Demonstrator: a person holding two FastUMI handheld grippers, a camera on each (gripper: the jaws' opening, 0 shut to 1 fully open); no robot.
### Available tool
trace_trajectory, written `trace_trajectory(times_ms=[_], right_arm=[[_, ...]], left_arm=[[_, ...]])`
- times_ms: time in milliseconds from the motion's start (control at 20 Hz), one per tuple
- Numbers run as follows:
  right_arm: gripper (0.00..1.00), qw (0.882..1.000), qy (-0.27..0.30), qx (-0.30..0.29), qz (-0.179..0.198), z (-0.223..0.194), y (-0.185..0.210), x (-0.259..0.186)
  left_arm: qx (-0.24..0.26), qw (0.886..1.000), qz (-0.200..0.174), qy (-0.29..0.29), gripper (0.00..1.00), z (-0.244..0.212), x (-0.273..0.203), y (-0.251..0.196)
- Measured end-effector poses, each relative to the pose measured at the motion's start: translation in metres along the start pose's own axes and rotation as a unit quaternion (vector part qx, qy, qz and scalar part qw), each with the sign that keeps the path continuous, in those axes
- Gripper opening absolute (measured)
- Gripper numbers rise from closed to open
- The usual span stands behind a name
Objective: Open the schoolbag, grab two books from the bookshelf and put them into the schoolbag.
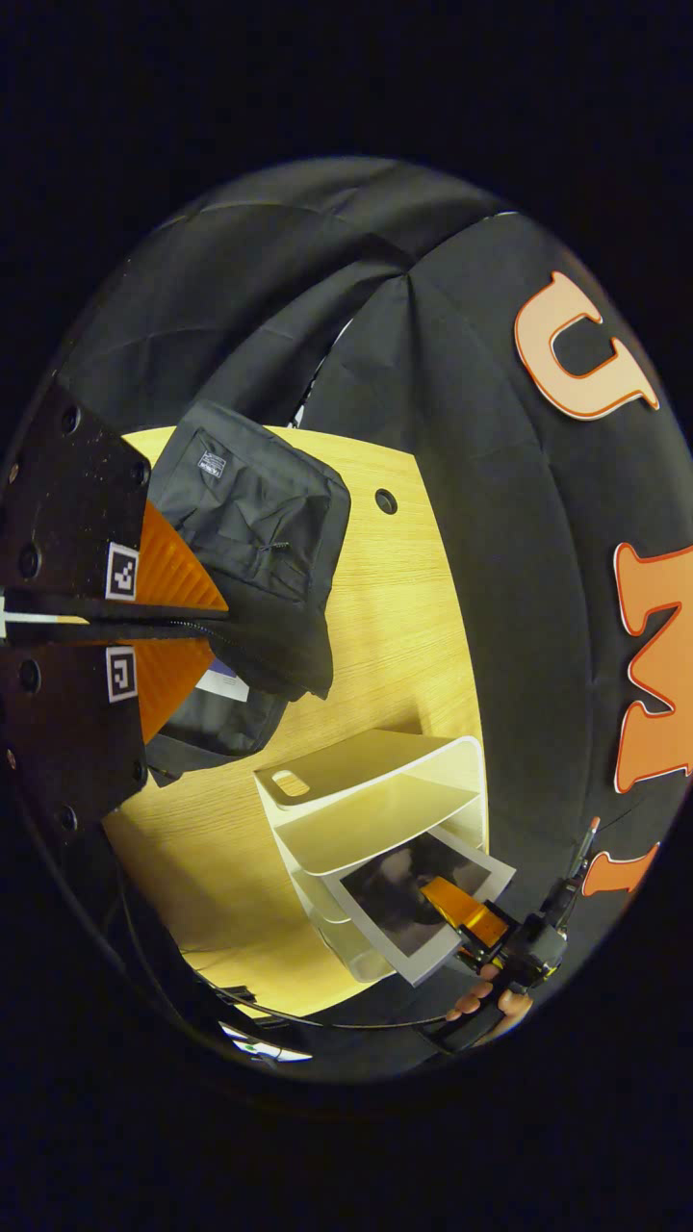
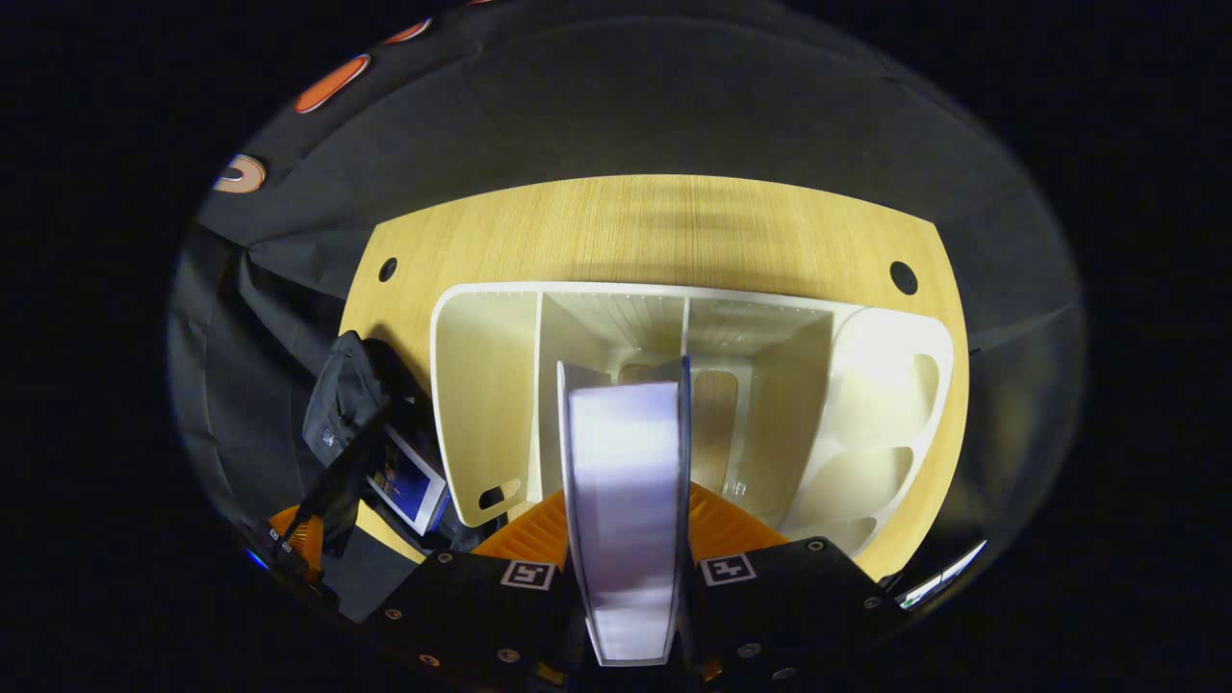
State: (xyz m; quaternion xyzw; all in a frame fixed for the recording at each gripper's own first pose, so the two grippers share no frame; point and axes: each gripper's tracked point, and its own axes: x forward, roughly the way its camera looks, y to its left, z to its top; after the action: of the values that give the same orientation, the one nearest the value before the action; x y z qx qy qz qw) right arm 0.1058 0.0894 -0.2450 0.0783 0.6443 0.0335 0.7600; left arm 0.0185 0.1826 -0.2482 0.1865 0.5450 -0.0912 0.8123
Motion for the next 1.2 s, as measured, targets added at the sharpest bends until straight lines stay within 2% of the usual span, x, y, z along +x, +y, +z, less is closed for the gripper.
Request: trace_trajectory(times_ms=[350,650,900,1050,1200], right_arm=[[0.40,0.996,-0.070,0.046,-0.013,-0.017,-0.002,-0.063],[0.40,0.984,-0.122,0.129,-0.019,-0.040,0.009,-0.119],[0.40,0.975,-0.151,0.161,-0.025,-0.069,0.033,-0.146],[0.40,0.971,-0.155,0.182,-0.002,-0.093,0.056,-0.146],[0.39,0.968,-0.157,0.192,0.039,-0.112,0.088,-0.138]], left_arm=[[0.057,0.998,-0.031,-0.021,0.04,0.006,0.002,0.016],[0.120,0.989,-0.074,-0.043,0.03,0.010,0.002,0.029],[0.148,0.981,-0.110,-0.055,0.04,0.008,0.007,0.038],[0.156,0.978,-0.126,-0.059,0.04,0.009,0.009,0.042],[0.174,0.973,-0.137,-0.066,0.04,0.014,0.008,0.048]])
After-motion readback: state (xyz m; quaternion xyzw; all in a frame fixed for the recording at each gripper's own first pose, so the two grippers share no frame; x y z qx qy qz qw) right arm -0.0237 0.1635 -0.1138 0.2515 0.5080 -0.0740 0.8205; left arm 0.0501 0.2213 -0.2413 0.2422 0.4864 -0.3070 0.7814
